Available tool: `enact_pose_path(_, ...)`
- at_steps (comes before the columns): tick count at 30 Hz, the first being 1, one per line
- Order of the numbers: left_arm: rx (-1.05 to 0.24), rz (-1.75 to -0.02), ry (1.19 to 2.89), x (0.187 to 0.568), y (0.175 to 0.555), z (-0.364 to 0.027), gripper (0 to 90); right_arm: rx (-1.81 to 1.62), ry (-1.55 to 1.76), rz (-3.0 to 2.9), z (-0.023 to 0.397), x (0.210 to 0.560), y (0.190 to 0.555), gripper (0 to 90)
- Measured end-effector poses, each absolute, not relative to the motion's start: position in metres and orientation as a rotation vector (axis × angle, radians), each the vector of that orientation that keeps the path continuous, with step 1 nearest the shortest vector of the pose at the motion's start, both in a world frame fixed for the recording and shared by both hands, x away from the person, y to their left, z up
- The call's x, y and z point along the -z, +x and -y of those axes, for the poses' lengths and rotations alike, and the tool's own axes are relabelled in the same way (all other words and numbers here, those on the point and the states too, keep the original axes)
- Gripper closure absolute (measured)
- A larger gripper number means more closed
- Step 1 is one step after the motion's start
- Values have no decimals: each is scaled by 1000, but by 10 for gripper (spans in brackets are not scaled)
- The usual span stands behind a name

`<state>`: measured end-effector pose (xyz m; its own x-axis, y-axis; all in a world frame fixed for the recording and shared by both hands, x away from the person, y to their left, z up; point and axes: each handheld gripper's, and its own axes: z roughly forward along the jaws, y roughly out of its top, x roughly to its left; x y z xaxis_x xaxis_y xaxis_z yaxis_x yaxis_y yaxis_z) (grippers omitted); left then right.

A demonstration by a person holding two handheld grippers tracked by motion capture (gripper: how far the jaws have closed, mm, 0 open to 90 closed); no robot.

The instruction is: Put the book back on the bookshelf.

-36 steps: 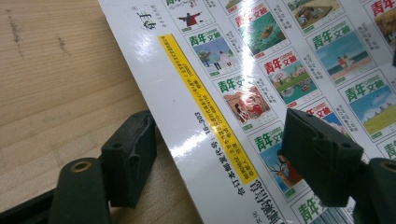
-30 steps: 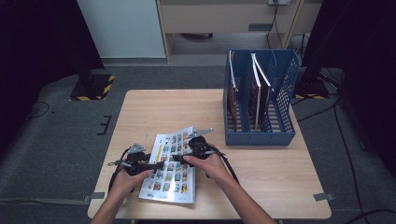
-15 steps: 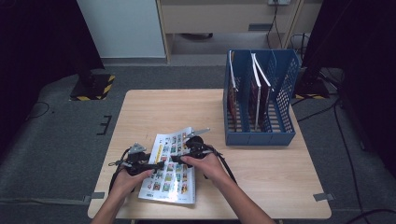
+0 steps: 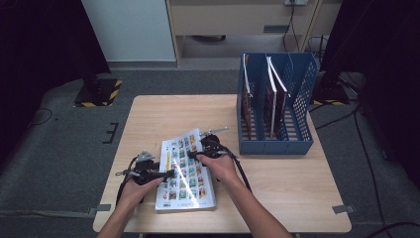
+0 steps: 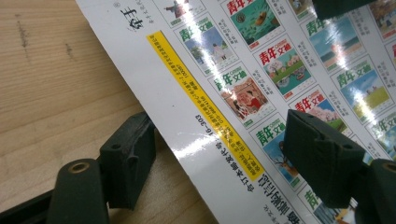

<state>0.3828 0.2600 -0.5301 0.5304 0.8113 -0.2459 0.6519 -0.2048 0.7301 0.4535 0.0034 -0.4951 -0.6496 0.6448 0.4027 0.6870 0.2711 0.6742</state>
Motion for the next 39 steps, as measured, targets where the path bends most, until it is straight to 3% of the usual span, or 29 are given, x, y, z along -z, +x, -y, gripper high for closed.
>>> enact_pose_path(25, -210, -1150, 1883, 528, 385, -255, 159, 1701, -1149, 2665, 11, 455, 435, 722)
enact_pose_path(32, -98, -1099, 1896, 536, 390, -246, 139, 1830, -1073, 2643, 14, 448, 433, 730)
enact_pose_path(34, -85, -1089, 1894, 536, 391, -244, 141, 1836, -1064, 2640, 14, 447, 433, 730)
enact_pose_path(39, -31, -1049, 1892, 536, 392, -242, 274, 1883, -1005, 2631, 12, 445, 430, 733)
